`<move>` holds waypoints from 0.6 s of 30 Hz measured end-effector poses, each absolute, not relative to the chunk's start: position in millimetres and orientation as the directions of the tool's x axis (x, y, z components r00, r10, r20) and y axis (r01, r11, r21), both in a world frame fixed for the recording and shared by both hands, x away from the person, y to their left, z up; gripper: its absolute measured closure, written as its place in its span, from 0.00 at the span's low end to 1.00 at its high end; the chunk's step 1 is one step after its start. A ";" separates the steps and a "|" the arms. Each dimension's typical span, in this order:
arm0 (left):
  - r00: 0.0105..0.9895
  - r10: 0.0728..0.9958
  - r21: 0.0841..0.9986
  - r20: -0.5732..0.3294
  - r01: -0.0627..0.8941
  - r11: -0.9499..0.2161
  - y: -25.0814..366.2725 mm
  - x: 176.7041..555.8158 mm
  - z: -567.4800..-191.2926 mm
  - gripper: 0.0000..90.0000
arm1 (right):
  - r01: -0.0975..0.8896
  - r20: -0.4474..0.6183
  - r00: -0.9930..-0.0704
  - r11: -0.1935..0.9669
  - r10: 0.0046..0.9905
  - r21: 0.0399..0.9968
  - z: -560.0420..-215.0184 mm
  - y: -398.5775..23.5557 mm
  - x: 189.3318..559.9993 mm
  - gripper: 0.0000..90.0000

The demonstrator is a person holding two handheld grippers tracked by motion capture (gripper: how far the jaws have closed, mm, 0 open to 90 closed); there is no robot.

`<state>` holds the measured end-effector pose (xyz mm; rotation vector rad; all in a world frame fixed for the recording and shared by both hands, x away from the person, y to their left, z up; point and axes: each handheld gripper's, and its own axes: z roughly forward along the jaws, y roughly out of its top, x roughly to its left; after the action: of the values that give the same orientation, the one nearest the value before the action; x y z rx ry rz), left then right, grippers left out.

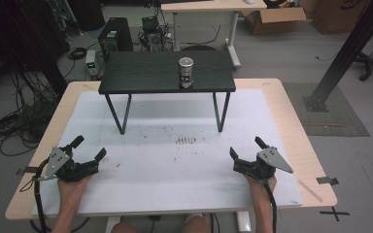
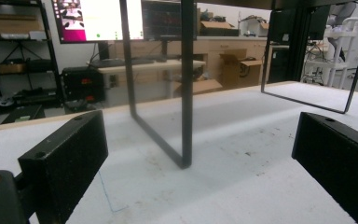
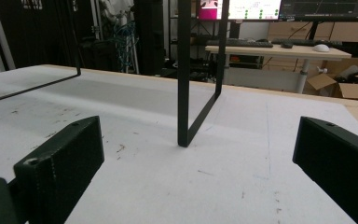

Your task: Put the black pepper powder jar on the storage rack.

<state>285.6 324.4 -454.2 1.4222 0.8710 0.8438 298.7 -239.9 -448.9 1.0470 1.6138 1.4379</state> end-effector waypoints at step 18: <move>0.455 0.890 1.000 0.000 0.024 -0.013 324.4 285.3 -454.3 0.04 | -0.011 -0.015 -0.412 0.011 0.911 1.000 -453.6 -243.4 286.3 0.01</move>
<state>285.3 324.4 -454.3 1.4201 0.8683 0.8458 286.3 -243.4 -453.6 0.9607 1.5140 1.5080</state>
